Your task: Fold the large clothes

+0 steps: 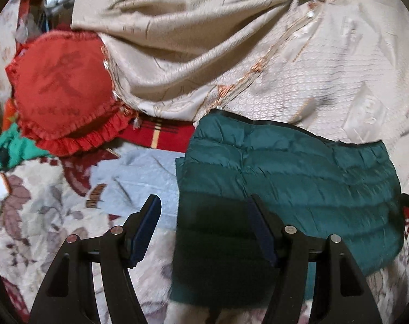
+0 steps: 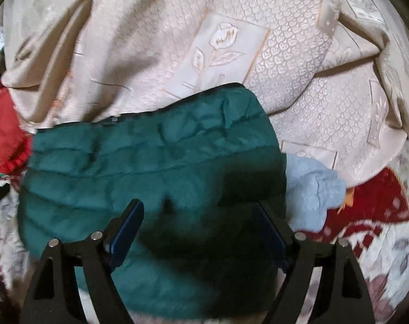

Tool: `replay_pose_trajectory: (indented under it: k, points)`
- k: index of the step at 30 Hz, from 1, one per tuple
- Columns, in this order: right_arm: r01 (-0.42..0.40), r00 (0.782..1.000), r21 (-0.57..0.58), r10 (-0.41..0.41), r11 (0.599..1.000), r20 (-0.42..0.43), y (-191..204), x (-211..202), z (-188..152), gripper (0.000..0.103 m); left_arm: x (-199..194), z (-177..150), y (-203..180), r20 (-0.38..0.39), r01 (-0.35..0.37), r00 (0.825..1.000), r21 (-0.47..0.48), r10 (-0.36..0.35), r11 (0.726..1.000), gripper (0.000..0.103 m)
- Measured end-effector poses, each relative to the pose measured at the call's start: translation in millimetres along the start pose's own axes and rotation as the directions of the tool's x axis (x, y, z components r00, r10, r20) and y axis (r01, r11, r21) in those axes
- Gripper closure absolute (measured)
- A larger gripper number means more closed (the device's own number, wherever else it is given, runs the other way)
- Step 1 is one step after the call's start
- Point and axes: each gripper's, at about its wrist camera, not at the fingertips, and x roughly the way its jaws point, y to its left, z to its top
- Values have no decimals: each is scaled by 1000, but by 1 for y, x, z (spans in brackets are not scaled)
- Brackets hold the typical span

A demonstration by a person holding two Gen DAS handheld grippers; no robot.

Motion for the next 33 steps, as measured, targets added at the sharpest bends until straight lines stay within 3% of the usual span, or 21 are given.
replay_pose_trajectory:
  k: [5, 13, 19, 24, 33]
  points:
    - [-3, 1000, -22, 2, 1000, -12, 6, -28, -21, 16, -28, -10, -3, 50, 12, 999, 10, -13, 1000, 54]
    - [12, 1000, -22, -13, 1000, -19, 7, -42, -35, 10, -21, -16, -4, 48, 15, 999, -31, -14, 999, 54]
    - [13, 1000, -38, -14, 999, -27, 16, -34, -26, 10, 6, -20, 4, 0, 12, 1000, -61, -12, 998, 54]
    - [22, 999, -58, -24, 998, -28, 25, -19, -19, 10, 16, -15, 7, 4, 6, 1000, -60, -6, 998, 54]
    - [21, 999, -6, -21, 1000, -50, 22, 5, -15, 10, 37, -10, 8, -53, 33, 998, -93, -38, 995, 54]
